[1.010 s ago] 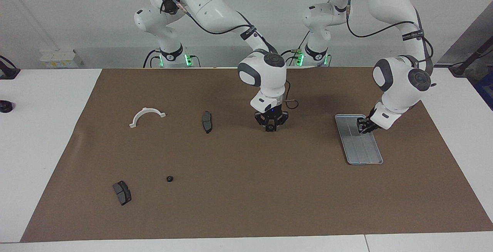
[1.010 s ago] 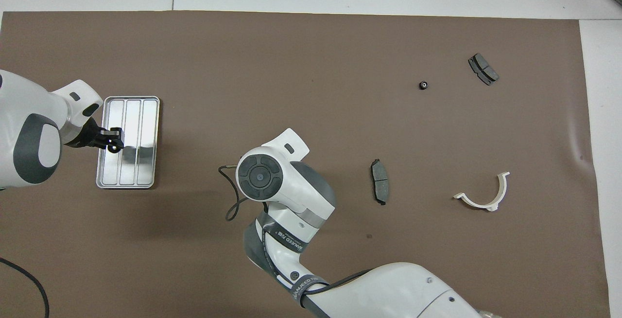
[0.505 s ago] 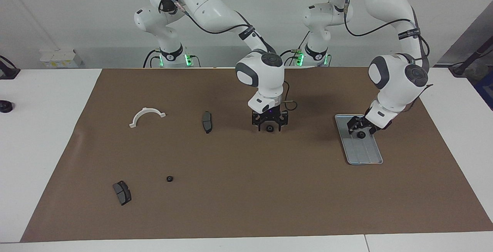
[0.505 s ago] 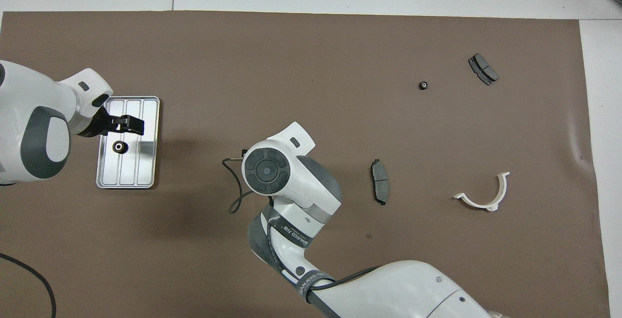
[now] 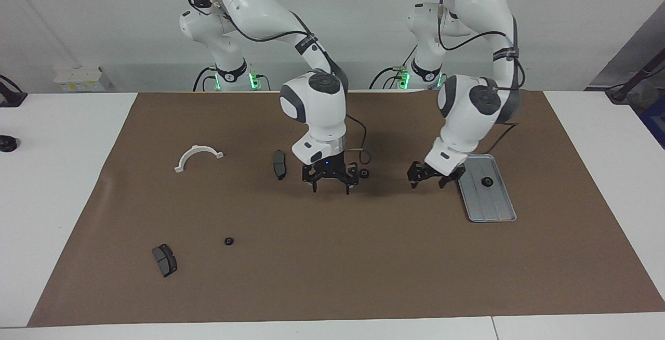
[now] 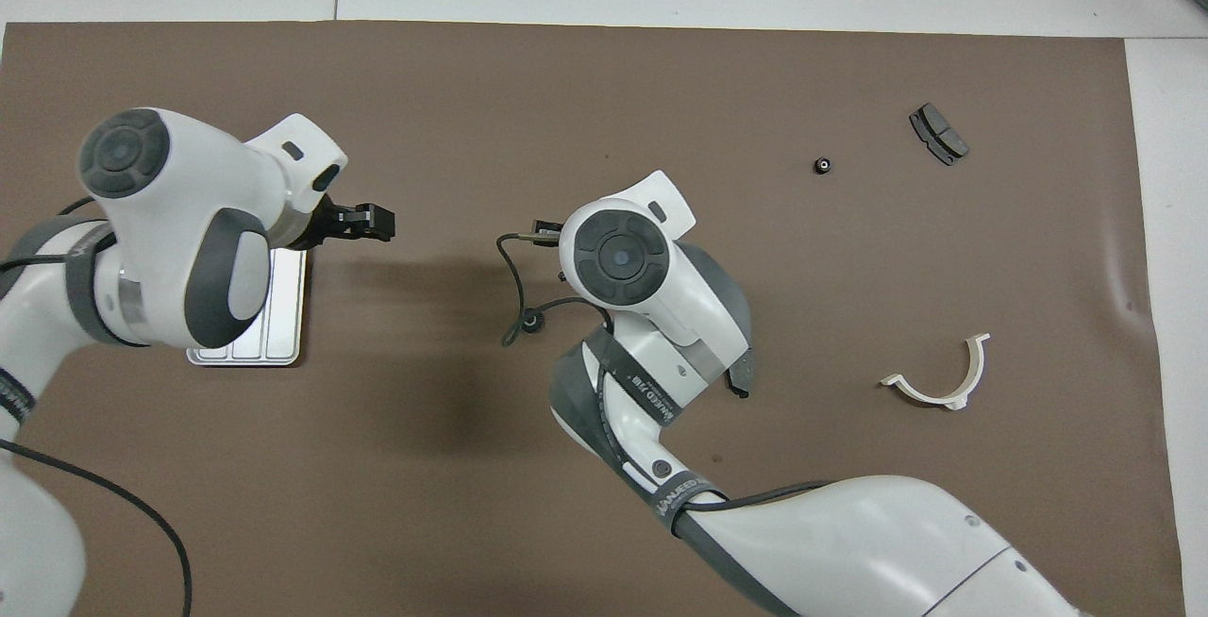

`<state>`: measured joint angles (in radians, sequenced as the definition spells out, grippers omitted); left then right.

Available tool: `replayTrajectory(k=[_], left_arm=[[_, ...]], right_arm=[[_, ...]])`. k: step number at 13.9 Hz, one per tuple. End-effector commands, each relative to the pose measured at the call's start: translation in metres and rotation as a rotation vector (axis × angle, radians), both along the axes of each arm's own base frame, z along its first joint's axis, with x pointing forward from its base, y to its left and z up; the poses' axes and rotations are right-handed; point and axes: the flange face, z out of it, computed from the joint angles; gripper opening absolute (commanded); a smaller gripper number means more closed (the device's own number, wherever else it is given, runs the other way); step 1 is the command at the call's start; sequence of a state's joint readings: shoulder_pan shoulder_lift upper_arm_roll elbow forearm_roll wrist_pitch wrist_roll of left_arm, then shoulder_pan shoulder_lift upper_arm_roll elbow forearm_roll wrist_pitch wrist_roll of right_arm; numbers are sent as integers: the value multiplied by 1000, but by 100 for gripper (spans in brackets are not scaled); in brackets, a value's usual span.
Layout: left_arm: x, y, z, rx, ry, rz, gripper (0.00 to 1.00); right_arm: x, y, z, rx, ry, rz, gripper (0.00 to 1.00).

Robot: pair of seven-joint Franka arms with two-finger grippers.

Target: Pick bearing gear from pile to tray

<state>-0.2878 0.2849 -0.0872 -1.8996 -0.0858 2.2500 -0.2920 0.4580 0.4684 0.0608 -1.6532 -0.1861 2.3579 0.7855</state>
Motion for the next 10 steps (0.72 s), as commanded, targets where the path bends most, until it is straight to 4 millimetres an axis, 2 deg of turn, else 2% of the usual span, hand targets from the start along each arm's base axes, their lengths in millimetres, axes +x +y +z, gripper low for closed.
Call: replayTrajectory(k=[1,5,7,10], left_arm=[[-13,-50,-8,50,-21,3,89],[-40,-96,-29,51,-30,-60,87],[-52,-101,-43,57,-18,-78,82],[-62,-107,-52,53,-29,-95,81]], right_arm=[[11,-44,-2,-31,9,34,100],[45,-129,-11,-24,38,94,100],[56,-167,-17,-26,49,113,100],[68,-209,-35,-43,54,146,100]])
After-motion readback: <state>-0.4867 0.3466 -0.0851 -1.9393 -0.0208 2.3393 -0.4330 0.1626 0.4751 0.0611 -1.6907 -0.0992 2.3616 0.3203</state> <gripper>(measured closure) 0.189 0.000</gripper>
